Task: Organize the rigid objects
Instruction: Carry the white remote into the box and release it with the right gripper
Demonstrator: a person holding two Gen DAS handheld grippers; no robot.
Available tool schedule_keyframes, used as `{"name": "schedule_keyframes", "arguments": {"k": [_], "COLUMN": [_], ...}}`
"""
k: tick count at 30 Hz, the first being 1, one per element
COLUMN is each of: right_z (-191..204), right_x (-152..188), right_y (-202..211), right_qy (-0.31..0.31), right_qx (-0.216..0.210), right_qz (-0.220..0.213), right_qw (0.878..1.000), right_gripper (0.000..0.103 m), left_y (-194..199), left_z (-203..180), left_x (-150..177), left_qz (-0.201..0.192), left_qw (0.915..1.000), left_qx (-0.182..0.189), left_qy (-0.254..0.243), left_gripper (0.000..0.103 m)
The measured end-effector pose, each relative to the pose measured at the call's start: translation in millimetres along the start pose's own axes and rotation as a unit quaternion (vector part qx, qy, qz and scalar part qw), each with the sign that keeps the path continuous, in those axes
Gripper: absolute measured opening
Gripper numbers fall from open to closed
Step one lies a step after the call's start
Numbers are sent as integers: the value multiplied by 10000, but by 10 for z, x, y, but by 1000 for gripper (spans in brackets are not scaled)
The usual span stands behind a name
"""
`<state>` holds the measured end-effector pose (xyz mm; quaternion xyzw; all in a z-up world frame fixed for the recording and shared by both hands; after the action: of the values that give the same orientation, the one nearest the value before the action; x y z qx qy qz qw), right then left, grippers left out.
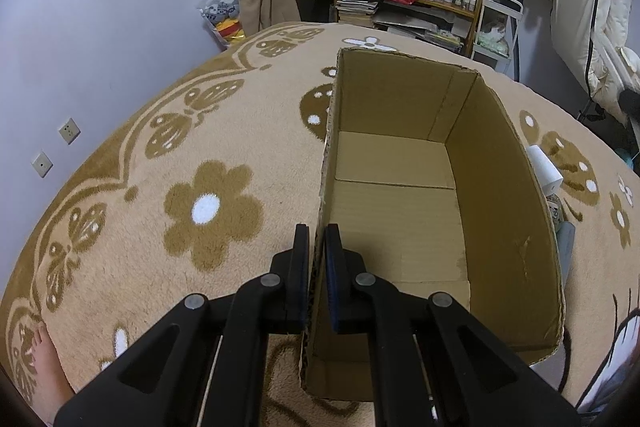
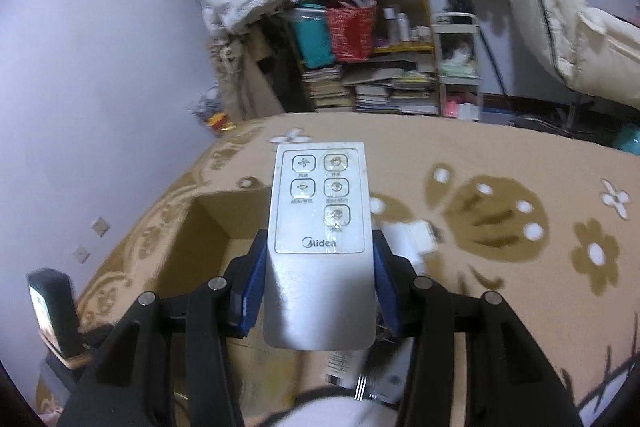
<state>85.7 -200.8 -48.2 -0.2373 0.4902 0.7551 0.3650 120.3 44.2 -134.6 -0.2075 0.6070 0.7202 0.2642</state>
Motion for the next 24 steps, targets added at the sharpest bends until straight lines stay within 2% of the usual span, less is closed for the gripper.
{"name": "schedule_keyframes", "arguments": {"k": [6, 10, 13, 21, 24], "right_z": [324, 473, 550, 597, 591], "right_x": [-141, -52, 98, 504, 561], "right_y": [-163, -224, -344, -763, -792], "right_qy": [166, 253, 298, 236, 192], "right_qx": [-289, -460, -642, -753, -864], "right_qz": [16, 80, 340, 1088, 1168], "right_qw": [9994, 9986, 9969, 9909, 9892], "right_gripper": [52, 52, 52, 52, 52], "left_y": [10, 10, 13, 14, 19], "left_z": [-11, -6, -14, -3, 10], "left_x": [6, 8, 13, 27, 36], "left_qz": [-18, -19, -35, -53, -39], "left_qw": [10000, 10000, 10000, 10000, 9999], "left_qx": [-42, -15, -26, 34, 77], "left_qy": [-44, -19, -2, 45, 105], "left_gripper": [7, 7, 7, 7, 7]}}
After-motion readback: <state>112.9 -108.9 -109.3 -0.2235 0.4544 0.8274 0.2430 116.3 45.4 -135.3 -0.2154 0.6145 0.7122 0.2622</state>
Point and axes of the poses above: each gripper's, at about its wrist camera, not at the fingertips, and y roughly against the way its jaws point, z to its left, x to its underside, the point moved 5 cm from there along -y, roughly the way its jaws point, and after that the axes turned 10 degrees about -x, right-handed, at the moved point
